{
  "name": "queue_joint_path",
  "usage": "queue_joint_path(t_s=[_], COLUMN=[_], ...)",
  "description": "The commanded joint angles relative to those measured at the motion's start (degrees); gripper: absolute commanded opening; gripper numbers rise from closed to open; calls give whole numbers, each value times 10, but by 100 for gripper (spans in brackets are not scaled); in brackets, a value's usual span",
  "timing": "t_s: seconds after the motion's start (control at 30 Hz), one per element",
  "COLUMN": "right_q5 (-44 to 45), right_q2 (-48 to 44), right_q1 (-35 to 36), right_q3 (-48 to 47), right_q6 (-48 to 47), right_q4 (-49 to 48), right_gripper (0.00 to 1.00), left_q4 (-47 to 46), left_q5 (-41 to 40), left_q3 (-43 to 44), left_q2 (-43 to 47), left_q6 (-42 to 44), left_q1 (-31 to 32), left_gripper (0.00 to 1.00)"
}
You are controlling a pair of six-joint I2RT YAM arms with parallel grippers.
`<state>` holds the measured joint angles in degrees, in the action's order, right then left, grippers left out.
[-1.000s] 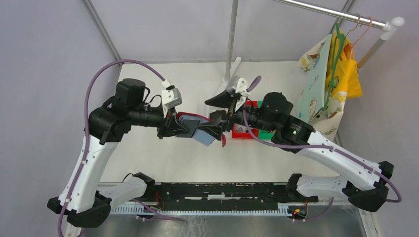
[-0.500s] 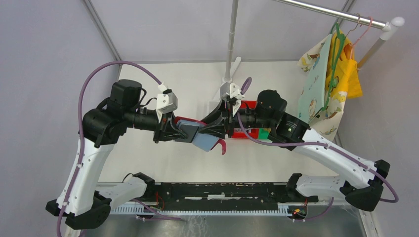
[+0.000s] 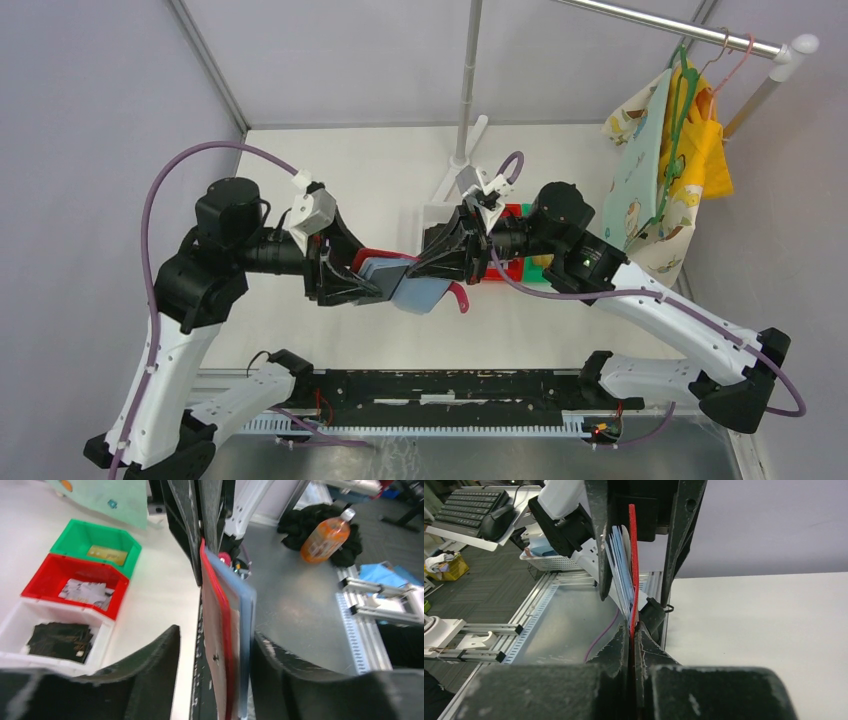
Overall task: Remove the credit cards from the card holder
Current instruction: Remove the credit card from the card holder.
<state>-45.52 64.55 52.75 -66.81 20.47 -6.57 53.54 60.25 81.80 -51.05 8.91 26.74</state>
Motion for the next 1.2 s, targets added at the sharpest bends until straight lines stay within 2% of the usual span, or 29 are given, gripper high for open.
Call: queue_joint_path(t_s=[0.0, 0.13, 0.27, 0.37, 0.5, 0.57, 0.63, 0.77, 0.8, 0.83, 0.87, 0.97, 1.03, 1.1, 1.17], right_q5=[-32, -41, -47, -51, -58, -63, -63, -63, -62, -63, -61, -25, 15, 62, 112], right_q2=[-11, -12, -23, -28, -21, -18, -20, -21, -20, -18, -19, -26, -36, -52, -71], right_q1=[-2, -2, -2, -2, -2, -2, -2, -2, -2, -2, -2, -4, -9, -22, -29], right_q3=[-13, -15, -9, -4, -11, -15, -12, -5, -6, -8, -11, -28, -38, -46, -51], right_q6=[22, 29, 32, 46, 57, 61, 59, 56, 55, 53, 45, 1, -15, -20, -10], right_q4=[-53, -69, -89, -111, -126, -133, -134, -129, -126, -122, -112, -59, -30, -21, -27], right_gripper=[0, 0, 0, 0, 0, 0, 0, 0, 3, 14, 20, 47, 59, 65, 66], left_q4=[-116, -144, -132, -125, -113, -110, -111, -140, -150, -157, -159, -158, -150, -141, -136], left_q5=[46, 39, 53, 82, 124, 126, 116, 94, 87, 79, 70, 46, 26, -7, -55], left_q3=[5, -1, -9, -15, -12, -10, -4, 1, 1, 2, 4, 6, 7, 7, 8], left_q2=[-12, -18, -18, -16, -24, -27, -25, -25, -25, -25, -24, -25, -25, -25, -25], left_q6=[-127, -148, -138, -142, -155, -158, -154, -182, -188, -191, -192, -191, -183, -172, -159], left_q1=[0, 0, 1, 0, 0, 0, 0, 0, 0, 0, 0, 0, 0, 0, 0], left_gripper=[53, 32, 26, 31, 49, 49, 43, 16, 10, 6, 3, 2, 2, 2, 2])
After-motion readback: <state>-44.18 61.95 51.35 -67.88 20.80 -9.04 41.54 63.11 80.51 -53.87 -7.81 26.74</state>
